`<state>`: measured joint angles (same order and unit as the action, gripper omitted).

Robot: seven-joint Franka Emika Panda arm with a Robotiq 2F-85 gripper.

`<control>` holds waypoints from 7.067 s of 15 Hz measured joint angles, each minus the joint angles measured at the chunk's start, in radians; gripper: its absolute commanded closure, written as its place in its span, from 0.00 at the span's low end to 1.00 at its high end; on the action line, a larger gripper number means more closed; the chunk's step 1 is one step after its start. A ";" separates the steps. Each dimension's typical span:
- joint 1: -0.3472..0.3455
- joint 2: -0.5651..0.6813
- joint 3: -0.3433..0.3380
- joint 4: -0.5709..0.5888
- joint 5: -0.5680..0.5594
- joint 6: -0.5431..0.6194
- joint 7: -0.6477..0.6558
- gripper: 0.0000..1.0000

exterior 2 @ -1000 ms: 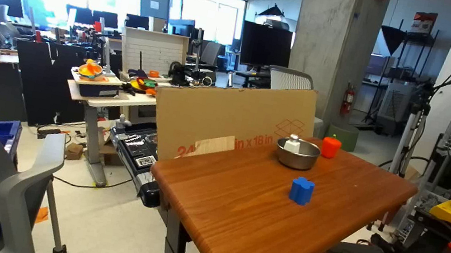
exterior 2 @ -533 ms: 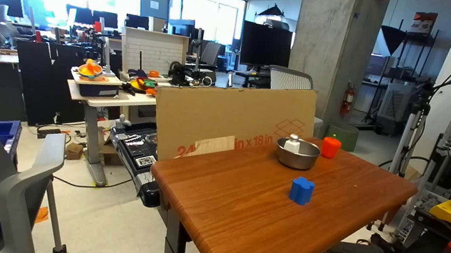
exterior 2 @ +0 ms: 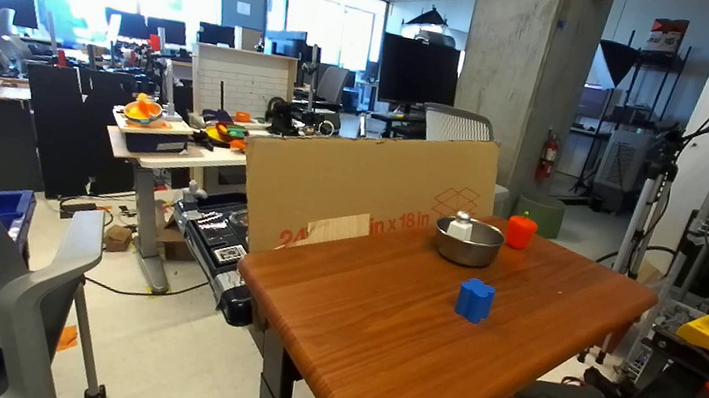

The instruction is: Take the cellar in the bowl and put it on the table

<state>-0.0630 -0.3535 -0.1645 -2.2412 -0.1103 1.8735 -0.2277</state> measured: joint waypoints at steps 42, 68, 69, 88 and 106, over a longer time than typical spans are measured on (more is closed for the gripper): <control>0.080 1.313 0.106 1.068 -0.001 -0.171 0.335 0.66; 0.242 1.218 0.204 1.185 0.031 -0.496 0.289 0.93; 0.246 1.238 0.204 1.195 0.028 -0.496 0.290 0.93; 0.261 1.533 0.180 1.495 0.015 -0.465 0.314 0.33; 0.146 1.115 0.187 1.185 0.064 0.072 0.185 0.00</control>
